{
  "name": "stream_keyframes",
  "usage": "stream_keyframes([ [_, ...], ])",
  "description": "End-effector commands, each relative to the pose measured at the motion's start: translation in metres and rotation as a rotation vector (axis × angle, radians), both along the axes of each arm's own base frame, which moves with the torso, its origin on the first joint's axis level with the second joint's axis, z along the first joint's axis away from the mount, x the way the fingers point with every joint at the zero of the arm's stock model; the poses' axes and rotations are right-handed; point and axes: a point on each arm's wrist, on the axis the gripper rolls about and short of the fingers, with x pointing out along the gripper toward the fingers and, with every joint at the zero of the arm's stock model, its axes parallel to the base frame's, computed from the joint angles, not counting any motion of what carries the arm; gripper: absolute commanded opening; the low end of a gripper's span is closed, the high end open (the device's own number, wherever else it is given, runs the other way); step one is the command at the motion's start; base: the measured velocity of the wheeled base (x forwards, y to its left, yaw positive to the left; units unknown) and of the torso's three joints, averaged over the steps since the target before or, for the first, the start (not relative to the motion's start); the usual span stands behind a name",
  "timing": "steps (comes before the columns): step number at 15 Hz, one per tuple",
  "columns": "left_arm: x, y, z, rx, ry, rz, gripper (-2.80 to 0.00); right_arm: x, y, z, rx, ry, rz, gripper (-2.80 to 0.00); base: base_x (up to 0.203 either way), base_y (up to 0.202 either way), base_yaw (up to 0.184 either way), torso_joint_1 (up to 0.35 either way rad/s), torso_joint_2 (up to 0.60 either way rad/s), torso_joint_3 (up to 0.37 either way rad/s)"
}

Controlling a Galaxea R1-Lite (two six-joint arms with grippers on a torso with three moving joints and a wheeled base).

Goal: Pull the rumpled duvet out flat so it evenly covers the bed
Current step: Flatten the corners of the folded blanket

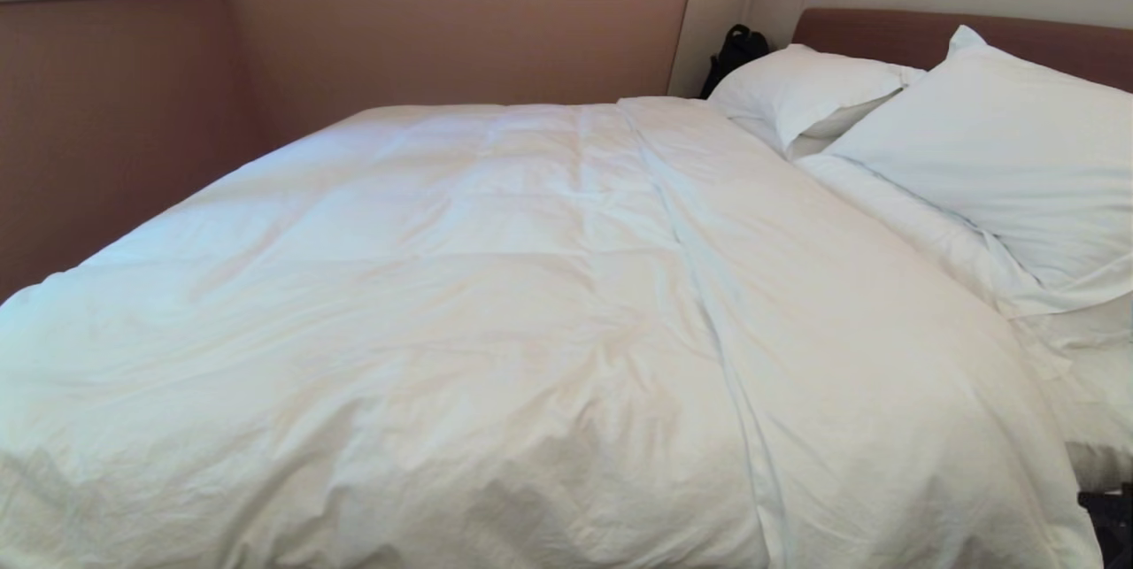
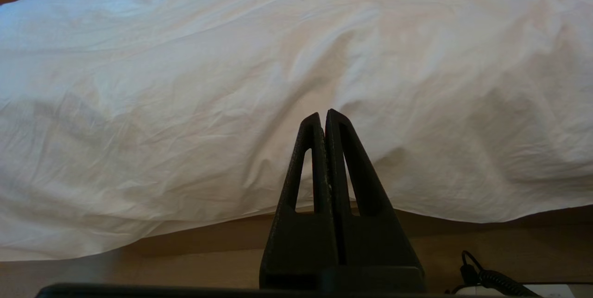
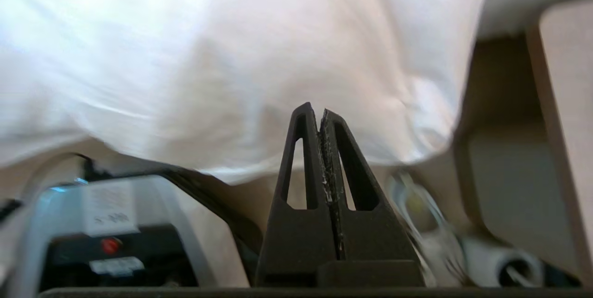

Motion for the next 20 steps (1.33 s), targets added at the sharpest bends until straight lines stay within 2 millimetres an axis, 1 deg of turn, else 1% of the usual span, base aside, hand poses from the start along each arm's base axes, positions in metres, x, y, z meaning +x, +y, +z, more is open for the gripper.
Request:
stream_keyframes([
  [1, 0.0, 0.0, 0.0, 0.001, 0.0, 0.0, -2.8, -0.013, 0.014, 0.017, 0.142, -0.168, 0.092, -2.8, 0.0, 0.0, 0.0, 0.0, 0.0, 0.0],
  [6, 0.0, 0.0, 0.0, 0.001, 0.0, 0.0, -2.8, -0.007, 0.028, 0.028, 0.316, -0.195, 0.094, -2.8, 0.0, 0.0, 0.0, 0.0, 0.0, 0.0],
  [8, 0.0, 0.0, 0.0, 0.001, 0.0, 0.0, -2.8, -0.005, 0.042, 0.029, 0.366, -0.177, 0.166, -2.8, 0.0, 0.0, 0.0, 0.0, 0.0, 0.0],
  [9, 0.0, 0.0, 0.0, 0.001, 0.0, 0.0, -2.8, -0.008, 0.047, 0.031, 0.377, -0.185, 0.182, -2.8, 0.0, 0.0, 0.0, 0.0, 0.0, 0.0],
  [10, 0.0, 0.0, 0.0, 0.001, 0.0, 0.0, -2.8, -0.013, 0.049, 0.035, 0.364, -0.209, 0.182, -2.8, 0.0, 0.0, 0.0, 0.0, 0.0, 0.0],
  [12, 0.0, 0.0, 0.0, 0.001, 0.0, 0.0, -2.8, -0.018, 0.05, 0.036, 0.344, -0.227, 0.168, -2.8, 0.0, 0.0, 0.0, 0.0, 0.0, 0.0],
  [13, 0.0, 0.0, 0.0, 0.001, 0.0, 0.0, -2.8, -0.025, 0.052, 0.039, 0.315, -0.26, 0.157, -2.8, 0.0, 0.0, 0.0, 0.0, 0.0, 0.0],
  [16, 0.0, 0.0, 0.0, 0.001, 0.0, 0.0, -2.8, -0.056, 0.061, 0.051, 0.23, -0.418, 0.157, -2.8, 0.0, 0.0, 0.0, 0.0, 0.0, 0.0],
  [20, 0.0, 0.0, 0.0, 0.001, 0.0, 0.0, -2.8, -0.075, 0.066, 0.056, 0.184, -0.513, 0.158, -2.8, 0.0, 0.0, 0.0, 0.0, 0.0, 0.0],
])
